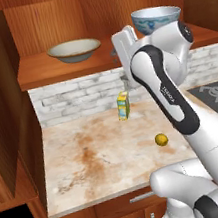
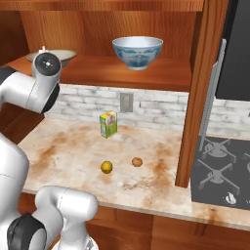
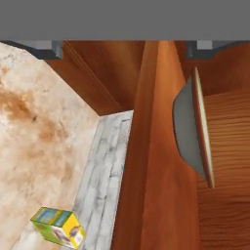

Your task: Pick both bowls and place them on the counter. Then place the lemon in one bowl and place the tangerine in the other bowl.

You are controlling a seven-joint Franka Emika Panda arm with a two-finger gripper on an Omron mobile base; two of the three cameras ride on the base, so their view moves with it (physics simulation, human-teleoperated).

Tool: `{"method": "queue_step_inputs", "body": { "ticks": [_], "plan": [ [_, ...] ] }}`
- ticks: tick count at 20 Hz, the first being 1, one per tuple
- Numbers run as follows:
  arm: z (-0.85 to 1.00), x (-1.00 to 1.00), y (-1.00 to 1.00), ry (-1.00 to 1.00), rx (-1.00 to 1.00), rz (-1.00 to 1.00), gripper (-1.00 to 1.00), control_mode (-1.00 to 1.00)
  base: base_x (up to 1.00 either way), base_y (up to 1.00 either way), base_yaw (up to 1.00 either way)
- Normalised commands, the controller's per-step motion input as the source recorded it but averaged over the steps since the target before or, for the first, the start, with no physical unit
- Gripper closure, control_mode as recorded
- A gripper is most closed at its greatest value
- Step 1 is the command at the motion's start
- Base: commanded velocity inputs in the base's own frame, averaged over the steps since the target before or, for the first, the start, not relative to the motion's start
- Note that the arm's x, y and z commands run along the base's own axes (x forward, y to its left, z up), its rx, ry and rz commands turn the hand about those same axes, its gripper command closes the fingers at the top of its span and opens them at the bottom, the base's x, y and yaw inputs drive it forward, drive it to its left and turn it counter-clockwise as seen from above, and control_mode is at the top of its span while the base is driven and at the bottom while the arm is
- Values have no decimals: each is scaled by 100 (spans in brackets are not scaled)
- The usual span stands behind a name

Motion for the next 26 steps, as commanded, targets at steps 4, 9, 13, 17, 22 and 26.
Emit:
{"method": "queue_step_inputs", "body": {
  "ticks": [4, 9, 13, 17, 22, 26],
  "plan": [
    [32, 33, 5, 4, 12, -6, -100, -100, 0, 0, 0],
    [25, 37, 15, 0, 4, -7, -100, -100, 0, 0, 0],
    [20, 37, 9, 0, 5, 0, -100, -100, 0, 0, 0],
    [1, 40, 14, 0, 9, 0, -100, -100, 0, 0, 0],
    [-3, 42, 21, 0, 3, 0, -100, -100, 0, 0, 0],
    [-1, 43, 14, 0, 2, 0, -100, -100, 0, 0, 0]
  ]
}}
